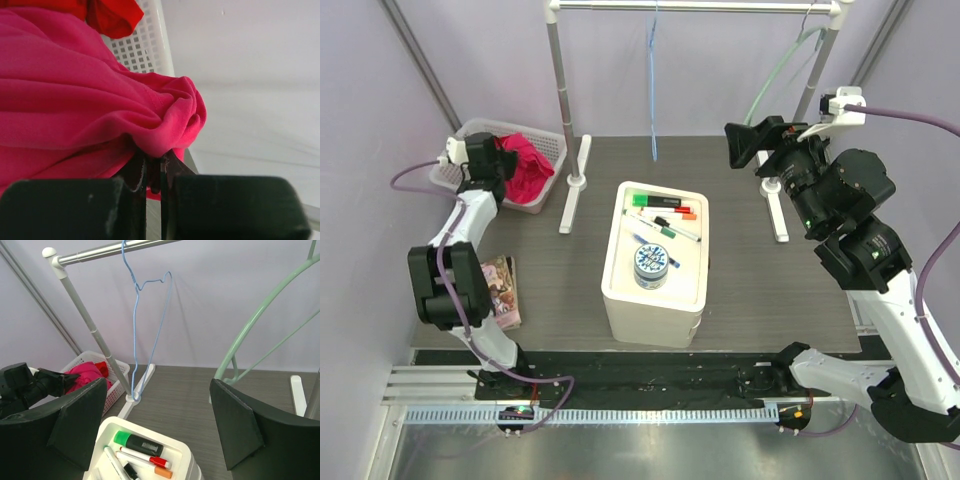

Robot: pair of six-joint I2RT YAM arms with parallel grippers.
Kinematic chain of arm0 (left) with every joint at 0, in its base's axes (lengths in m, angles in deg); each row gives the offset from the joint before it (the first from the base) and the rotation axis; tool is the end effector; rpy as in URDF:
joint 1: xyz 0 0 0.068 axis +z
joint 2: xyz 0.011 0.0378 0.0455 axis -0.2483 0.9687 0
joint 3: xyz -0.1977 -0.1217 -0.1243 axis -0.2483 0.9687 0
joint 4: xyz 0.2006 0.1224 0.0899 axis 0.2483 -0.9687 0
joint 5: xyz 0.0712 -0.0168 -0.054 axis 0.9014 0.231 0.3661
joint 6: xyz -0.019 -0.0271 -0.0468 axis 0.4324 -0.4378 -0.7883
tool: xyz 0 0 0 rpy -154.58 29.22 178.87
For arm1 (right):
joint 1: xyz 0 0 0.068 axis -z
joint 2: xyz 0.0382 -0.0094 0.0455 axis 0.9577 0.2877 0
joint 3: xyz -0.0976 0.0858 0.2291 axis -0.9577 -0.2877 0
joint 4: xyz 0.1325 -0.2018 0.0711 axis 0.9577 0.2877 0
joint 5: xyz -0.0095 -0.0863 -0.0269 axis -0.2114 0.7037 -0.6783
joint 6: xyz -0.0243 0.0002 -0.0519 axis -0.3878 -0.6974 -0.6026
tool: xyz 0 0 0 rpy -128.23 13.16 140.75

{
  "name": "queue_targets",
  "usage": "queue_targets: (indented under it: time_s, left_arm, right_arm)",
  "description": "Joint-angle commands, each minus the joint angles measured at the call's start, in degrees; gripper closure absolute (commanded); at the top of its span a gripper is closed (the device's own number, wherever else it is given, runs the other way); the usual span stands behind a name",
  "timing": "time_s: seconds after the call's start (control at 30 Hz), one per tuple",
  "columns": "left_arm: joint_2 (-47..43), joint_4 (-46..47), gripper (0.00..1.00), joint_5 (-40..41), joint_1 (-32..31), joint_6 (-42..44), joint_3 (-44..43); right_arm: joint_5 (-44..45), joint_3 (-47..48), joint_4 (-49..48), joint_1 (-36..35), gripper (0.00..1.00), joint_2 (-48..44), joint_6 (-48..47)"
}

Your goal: Remove the t-shirt from the hanger

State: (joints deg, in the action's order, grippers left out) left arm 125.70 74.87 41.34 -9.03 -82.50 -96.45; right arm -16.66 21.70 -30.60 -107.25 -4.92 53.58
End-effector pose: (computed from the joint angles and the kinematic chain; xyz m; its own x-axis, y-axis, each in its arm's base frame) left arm 0.3912 0.0430 0.2904 0.0649 -0.9031 -0.4244 -0.4506 0.3530 -0.8200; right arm 0.1533 0.0880 0.5189 0.0830 0.2929 -0.9525 -0.2986 0.9192 0.2567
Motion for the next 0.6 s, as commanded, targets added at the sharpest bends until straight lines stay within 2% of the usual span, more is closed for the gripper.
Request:
queue_targets:
  time_s: [0.0,0.1,0.2,0.27,0.37,0.43,0.57]
  left_arm:
    - [3.76,9.89,1.00,-8.08,1.42,-5.45,-2.26]
    - [7.28,9.63,1.00,-10.73,2.12,-8.09,-4.82]
    - [10.71,15.24,1.00,-14.93,3.35,-8.54,-6.22]
    - [13.87,14.99,1.00,-18.63,4.41,-8.97,-8.77]
    - [16.60,18.06,1.00,-21.01,5.81,-10.29,-7.90]
    - [17.48,19.47,1.00,-22.06,6.52,-7.94,-6.84]
    - [20.47,9.21,1.00,-24.96,7.14,-0.99,-10.18]
  right_arm:
    - [0.39,-0.05,-0.70,-0.12,0.11,-1.89,-0.34]
    - [0.57,-0.05,-0.61,-0.04,0.11,-2.07,-0.34]
    - [0.66,-0.05,-0.44,-0.12,0.11,-2.07,-0.43]
    - [0.74,-0.05,-0.35,-0.12,0.11,-2.33,-0.43]
    - [0.83,-0.05,-0.44,-0.04,0.11,-2.16,-0.43]
    - [0.75,-0.13,-0.35,-0.12,0.11,-2.07,-0.52]
    - [1.18,-0.57,-0.35,-0.12,0.11,-1.63,-0.87]
